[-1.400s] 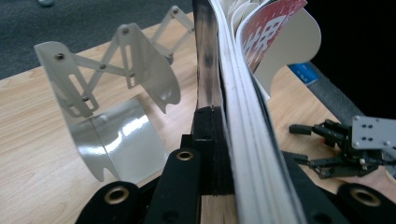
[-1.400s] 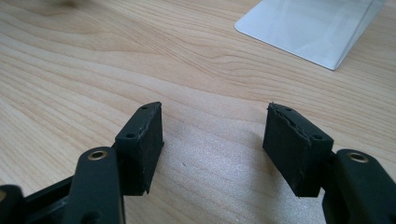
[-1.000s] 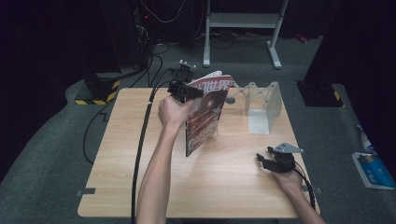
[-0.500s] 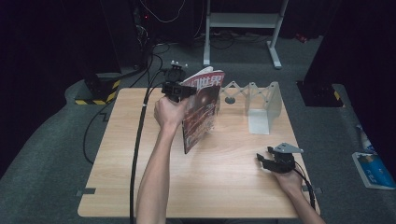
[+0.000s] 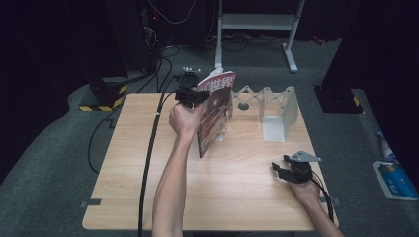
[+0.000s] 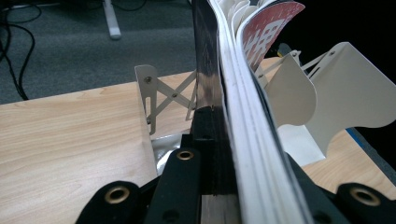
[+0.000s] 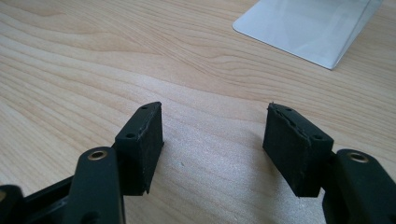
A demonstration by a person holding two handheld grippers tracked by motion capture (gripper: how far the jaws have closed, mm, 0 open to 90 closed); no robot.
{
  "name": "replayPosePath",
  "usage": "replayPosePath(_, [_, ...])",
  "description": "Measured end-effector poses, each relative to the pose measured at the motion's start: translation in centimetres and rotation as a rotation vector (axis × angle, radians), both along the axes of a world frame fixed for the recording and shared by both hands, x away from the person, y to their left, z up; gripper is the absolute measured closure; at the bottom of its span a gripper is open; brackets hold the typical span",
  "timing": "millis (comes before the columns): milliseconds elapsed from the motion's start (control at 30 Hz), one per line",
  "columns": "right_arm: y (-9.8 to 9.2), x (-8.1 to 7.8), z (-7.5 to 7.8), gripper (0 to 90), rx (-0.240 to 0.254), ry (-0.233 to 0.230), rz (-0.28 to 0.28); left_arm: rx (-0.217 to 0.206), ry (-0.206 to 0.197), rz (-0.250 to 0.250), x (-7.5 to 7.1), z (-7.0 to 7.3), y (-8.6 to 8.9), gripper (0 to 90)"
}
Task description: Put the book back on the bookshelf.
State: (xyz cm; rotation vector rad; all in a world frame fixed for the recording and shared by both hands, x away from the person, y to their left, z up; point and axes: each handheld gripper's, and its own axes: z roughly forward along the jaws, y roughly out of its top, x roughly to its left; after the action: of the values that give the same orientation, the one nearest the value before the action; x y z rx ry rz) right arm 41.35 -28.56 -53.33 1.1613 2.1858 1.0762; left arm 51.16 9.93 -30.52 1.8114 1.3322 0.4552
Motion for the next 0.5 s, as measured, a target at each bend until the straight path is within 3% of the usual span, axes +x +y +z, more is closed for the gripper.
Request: replayPosePath(500, [0.0,0.0,0.0,37.3,0.001,0.0,-0.001,-0.036,-0.051,0.051,0.8,-1.9,-1.1,83.5])
